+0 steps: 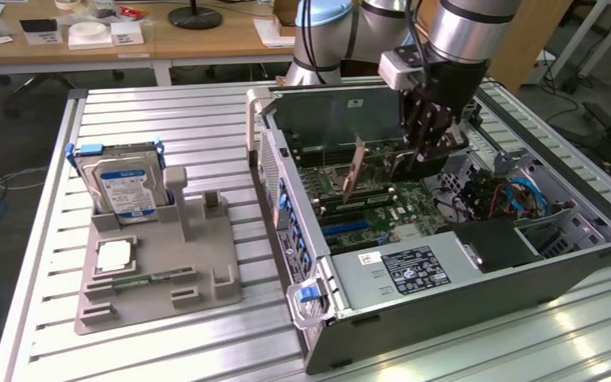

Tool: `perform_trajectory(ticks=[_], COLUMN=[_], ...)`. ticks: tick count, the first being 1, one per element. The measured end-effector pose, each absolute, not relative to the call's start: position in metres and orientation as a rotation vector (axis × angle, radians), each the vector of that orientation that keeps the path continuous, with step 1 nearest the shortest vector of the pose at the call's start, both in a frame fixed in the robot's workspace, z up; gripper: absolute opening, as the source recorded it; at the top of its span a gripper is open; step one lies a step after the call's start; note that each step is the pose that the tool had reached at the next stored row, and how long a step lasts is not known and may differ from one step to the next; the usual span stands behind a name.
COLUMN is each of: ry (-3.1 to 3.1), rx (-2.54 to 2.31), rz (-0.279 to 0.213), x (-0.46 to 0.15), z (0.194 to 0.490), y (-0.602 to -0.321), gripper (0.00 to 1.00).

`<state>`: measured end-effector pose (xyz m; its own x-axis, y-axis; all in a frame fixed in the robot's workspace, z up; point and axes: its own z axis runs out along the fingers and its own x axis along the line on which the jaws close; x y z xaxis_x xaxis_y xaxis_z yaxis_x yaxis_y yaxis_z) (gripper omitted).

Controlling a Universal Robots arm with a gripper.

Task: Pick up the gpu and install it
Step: 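Insert the gpu into the slot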

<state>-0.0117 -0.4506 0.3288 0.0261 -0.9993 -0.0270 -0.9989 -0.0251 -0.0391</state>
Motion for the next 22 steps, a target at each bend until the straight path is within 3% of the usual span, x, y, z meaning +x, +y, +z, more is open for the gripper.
perform_trajectory(ticks=[22], ry=[2.154], rx=[-2.222], rz=[-0.012], x=[-0.012], z=[0.315], y=[-0.455], gripper=[0.27])
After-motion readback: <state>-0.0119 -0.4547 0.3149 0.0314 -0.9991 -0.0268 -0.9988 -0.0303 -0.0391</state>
